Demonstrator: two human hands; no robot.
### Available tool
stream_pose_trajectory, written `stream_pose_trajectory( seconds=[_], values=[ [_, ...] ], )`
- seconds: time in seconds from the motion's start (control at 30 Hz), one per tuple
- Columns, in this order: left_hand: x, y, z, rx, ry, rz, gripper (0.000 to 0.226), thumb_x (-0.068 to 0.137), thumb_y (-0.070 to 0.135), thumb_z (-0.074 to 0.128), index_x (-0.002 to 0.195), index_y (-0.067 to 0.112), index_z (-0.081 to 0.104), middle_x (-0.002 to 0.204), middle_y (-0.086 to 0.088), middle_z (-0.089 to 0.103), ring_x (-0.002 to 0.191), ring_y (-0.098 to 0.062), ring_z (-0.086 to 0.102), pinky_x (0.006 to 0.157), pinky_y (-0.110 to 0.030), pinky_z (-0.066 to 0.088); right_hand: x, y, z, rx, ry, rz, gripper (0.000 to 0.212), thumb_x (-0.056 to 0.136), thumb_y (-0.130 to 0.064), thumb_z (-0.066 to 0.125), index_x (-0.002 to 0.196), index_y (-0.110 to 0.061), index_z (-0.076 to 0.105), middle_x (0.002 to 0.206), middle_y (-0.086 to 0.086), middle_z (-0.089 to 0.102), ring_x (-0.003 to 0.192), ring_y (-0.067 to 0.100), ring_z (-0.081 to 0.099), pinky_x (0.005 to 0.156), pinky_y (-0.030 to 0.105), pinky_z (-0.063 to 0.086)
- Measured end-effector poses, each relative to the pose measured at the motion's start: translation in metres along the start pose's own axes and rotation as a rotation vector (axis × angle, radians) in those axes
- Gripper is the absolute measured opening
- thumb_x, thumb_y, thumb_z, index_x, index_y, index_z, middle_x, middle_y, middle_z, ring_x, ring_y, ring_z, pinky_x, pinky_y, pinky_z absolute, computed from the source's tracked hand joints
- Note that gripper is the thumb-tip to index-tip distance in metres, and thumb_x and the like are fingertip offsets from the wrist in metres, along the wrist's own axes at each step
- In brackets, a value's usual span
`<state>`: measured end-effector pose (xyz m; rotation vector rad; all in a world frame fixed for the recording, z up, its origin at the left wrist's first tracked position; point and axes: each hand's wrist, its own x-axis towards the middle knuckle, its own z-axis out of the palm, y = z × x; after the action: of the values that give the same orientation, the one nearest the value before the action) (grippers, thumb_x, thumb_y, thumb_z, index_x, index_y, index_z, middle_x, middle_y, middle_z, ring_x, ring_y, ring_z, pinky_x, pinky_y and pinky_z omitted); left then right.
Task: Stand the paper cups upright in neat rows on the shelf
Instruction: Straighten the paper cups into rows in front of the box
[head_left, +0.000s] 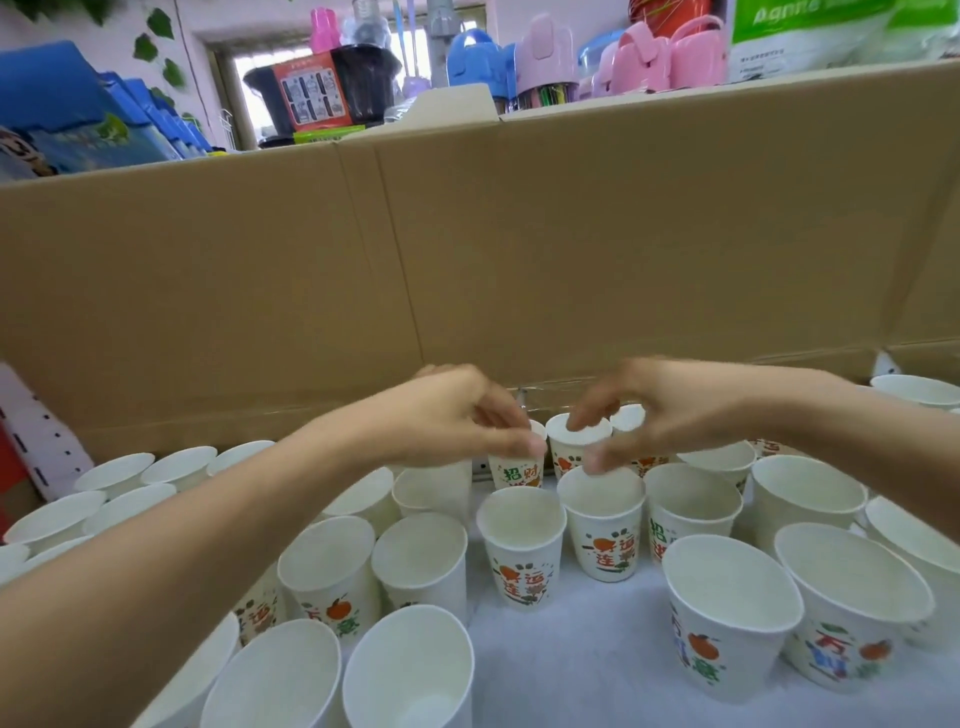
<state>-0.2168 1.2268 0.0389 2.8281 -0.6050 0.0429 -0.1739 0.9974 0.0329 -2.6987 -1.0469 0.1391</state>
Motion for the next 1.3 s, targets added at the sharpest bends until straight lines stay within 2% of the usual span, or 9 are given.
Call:
stream_pose_trajectory(
  seconds=[0.13, 0.33, 0.6, 0.8, 0.93, 1.03, 1.1, 1.2, 1.3],
  values=[
    [-0.014, 0.016, 0.015, 0.194, -0.196, -0.065, 0.08, 0.061, 0.079, 0.064, 0.127, 0.034, 0.056, 0.116, 0.018, 0.062, 0.107, -0.007, 0.056, 0.093, -0.031, 0.045, -0.015, -0.011, 0.01, -0.12, -0.176, 0.098, 0.075, 0.067, -0.063, 0.074, 0.132, -0.044, 0.043, 0.123, -0.021, 0.052, 0.105, 0.006, 0.054, 0.089, 0.025, 0.046],
    [-0.001, 0.011, 0.025, 0.173, -0.155, -0.072, 0.068, 0.065, 0.062, 0.075, 0.124, 0.038, 0.05, 0.11, 0.018, 0.06, 0.099, -0.007, 0.053, 0.085, -0.03, 0.042, -0.006, -0.008, 0.027, -0.177, -0.033, 0.084, 0.057, 0.07, -0.056, 0.074, 0.118, -0.037, 0.049, 0.104, -0.02, 0.053, 0.096, 0.009, 0.052, 0.07, 0.023, 0.04],
    [0.01, -0.001, 0.029, 0.148, -0.083, -0.075, 0.057, 0.069, 0.047, 0.08, 0.118, 0.028, 0.058, 0.104, 0.014, 0.063, 0.093, -0.007, 0.058, 0.083, -0.028, 0.048, 0.0, -0.005, 0.035, -0.273, 0.036, 0.176, 0.051, 0.072, -0.061, 0.07, 0.11, -0.032, 0.053, 0.1, -0.007, 0.048, 0.097, 0.019, 0.042, 0.079, 0.033, 0.038],
    [0.012, -0.001, 0.035, 0.148, -0.05, -0.087, 0.052, 0.068, 0.051, 0.079, 0.112, 0.03, 0.062, 0.098, 0.015, 0.064, 0.091, -0.009, 0.059, 0.084, -0.035, 0.051, 0.001, -0.001, 0.04, -0.26, 0.042, 0.195, 0.047, 0.072, -0.062, 0.068, 0.108, -0.036, 0.052, 0.099, -0.007, 0.045, 0.099, 0.021, 0.04, 0.079, 0.035, 0.037],
    [0.009, 0.007, 0.032, 0.177, -0.032, -0.087, 0.051, 0.072, 0.057, 0.074, 0.114, 0.03, 0.061, 0.101, 0.016, 0.063, 0.094, -0.008, 0.058, 0.088, -0.032, 0.046, -0.007, -0.003, 0.034, -0.275, 0.065, 0.16, 0.049, 0.076, -0.062, 0.065, 0.113, -0.033, 0.053, 0.101, -0.008, 0.049, 0.1, 0.018, 0.041, 0.077, 0.031, 0.031],
    [0.001, 0.024, 0.028, 0.157, 0.051, -0.023, 0.044, 0.078, 0.059, 0.066, 0.11, 0.03, 0.063, 0.103, 0.018, 0.063, 0.096, -0.006, 0.059, 0.089, -0.031, 0.044, -0.021, -0.001, 0.018, -0.213, 0.095, 0.119, 0.048, 0.08, -0.061, 0.063, 0.119, -0.033, 0.055, 0.113, -0.01, 0.057, 0.106, 0.014, 0.049, 0.081, 0.031, 0.037],
    [-0.007, 0.044, 0.028, 0.035, 0.077, 0.075, 0.038, 0.079, 0.056, 0.067, 0.107, 0.031, 0.067, 0.097, 0.019, 0.065, 0.095, -0.001, 0.059, 0.085, -0.026, 0.047, -0.037, -0.001, 0.003, -0.185, 0.076, 0.084, 0.045, 0.081, -0.059, 0.062, 0.118, -0.034, 0.059, 0.114, -0.015, 0.059, 0.105, 0.009, 0.053, 0.084, 0.029, 0.043],
    [-0.017, 0.084, 0.034, -0.141, -0.011, 0.279, 0.03, 0.075, 0.049, 0.074, 0.101, 0.033, 0.072, 0.096, 0.022, 0.066, 0.096, 0.003, 0.057, 0.082, -0.016, 0.043, -0.069, -0.005, -0.016, -0.131, -0.003, 0.093, 0.028, 0.08, -0.056, 0.066, 0.1, -0.036, 0.067, 0.094, -0.02, 0.064, 0.092, 0.003, 0.059, 0.084, 0.032, 0.052],
    [-0.015, 0.106, 0.049, 0.021, -0.077, 0.393, 0.026, 0.075, 0.044, 0.077, 0.099, 0.034, 0.074, 0.098, 0.019, 0.068, 0.095, 0.0, 0.056, 0.081, -0.019, 0.042, -0.106, -0.007, -0.022, -0.126, -0.102, 0.155, 0.024, 0.074, -0.058, 0.069, 0.079, -0.035, 0.071, 0.077, -0.018, 0.068, 0.074, 0.0, 0.062, 0.074, 0.031, 0.055]
  ],
)
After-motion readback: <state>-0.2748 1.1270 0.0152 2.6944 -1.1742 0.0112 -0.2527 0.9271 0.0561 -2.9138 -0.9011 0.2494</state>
